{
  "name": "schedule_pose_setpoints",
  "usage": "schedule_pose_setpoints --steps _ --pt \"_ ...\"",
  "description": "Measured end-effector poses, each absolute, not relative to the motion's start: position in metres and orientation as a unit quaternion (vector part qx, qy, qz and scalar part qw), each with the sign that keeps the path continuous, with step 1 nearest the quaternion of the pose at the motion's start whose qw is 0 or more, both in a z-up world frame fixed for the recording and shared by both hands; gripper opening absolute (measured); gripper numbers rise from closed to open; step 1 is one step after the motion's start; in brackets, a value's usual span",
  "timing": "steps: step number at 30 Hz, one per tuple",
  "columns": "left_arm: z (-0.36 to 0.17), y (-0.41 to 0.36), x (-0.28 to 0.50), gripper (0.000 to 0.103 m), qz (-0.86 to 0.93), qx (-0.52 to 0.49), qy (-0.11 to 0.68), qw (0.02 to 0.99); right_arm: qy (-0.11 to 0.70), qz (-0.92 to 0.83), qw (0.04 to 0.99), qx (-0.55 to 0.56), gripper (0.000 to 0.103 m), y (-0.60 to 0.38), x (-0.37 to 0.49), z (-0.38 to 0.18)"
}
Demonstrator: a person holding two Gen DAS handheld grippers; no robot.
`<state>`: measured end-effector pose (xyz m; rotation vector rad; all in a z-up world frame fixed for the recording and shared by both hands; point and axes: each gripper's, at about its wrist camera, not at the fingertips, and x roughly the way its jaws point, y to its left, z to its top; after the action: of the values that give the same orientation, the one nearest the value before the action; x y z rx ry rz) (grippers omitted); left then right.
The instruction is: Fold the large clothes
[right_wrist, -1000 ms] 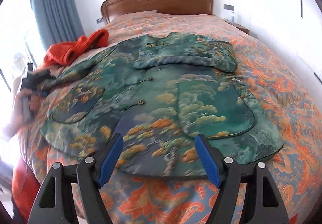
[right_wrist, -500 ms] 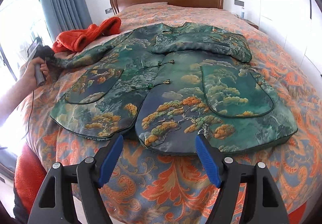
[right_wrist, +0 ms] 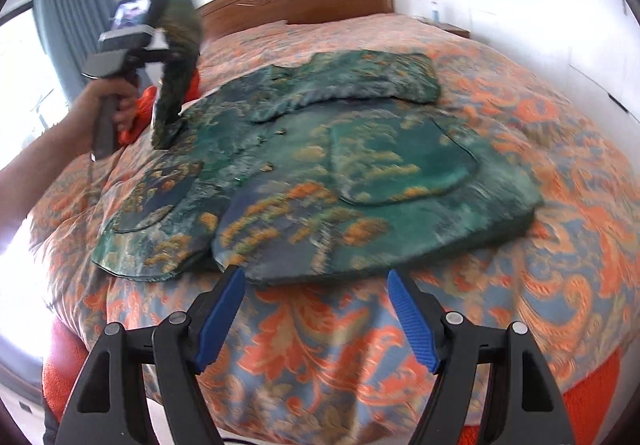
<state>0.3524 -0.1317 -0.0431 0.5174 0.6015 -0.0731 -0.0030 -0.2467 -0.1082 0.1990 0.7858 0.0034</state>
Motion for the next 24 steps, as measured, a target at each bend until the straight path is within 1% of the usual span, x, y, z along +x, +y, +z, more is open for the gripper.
schedule_pose_setpoints --steps 1,4,6,8,10,12,14,16,20,21,24 --pt "-0.059 -0.140 0.355 0.025 -0.042 0.258 0.313 0.913 0.385 -0.004 0.917 0.101 0.076 -0.251 -0.005 -0.111" --pt "-0.102 -0.153 0.351 0.037 -0.049 0.272 0.364 0.890 0.395 -0.019 0.912 0.112 0.076 -0.265 -0.011 -0.118" --pt "-0.113 -0.144 0.339 0.064 -0.064 0.253 0.378 0.888 0.398 -0.024 0.910 0.116 0.076 -0.273 -0.013 -0.119" --pt "-0.113 -0.131 0.320 0.075 -0.072 0.227 0.385 0.892 0.397 -0.025 0.911 0.113 0.076 -0.280 -0.009 -0.115" --pt "-0.110 -0.110 0.300 0.077 -0.081 0.205 0.386 0.896 0.391 -0.020 0.915 0.103 0.076 -0.283 0.001 -0.106" --pt "-0.110 -0.093 0.284 0.084 -0.079 0.193 0.379 0.902 0.380 0.003 0.919 0.109 0.076 -0.283 0.024 -0.091" --pt "-0.110 -0.083 0.266 0.087 -0.069 0.191 0.368 0.907 0.374 0.044 0.915 0.143 0.076 -0.285 0.056 -0.080" --pt "-0.115 -0.068 0.257 0.087 -0.055 0.191 0.365 0.910 0.378 0.093 0.901 0.192 0.076 -0.283 0.111 -0.073" --pt "-0.117 -0.045 0.242 0.087 -0.044 0.151 0.380 0.912 0.406 0.135 0.868 0.251 0.076 -0.269 0.220 -0.087" --pt "-0.116 -0.041 0.242 0.087 -0.043 0.138 0.382 0.913 0.420 0.133 0.856 0.269 0.076 -0.263 0.255 -0.098" --pt "-0.112 -0.027 0.232 0.087 -0.041 0.118 0.382 0.916 0.448 0.103 0.841 0.286 0.075 -0.251 0.311 -0.123"
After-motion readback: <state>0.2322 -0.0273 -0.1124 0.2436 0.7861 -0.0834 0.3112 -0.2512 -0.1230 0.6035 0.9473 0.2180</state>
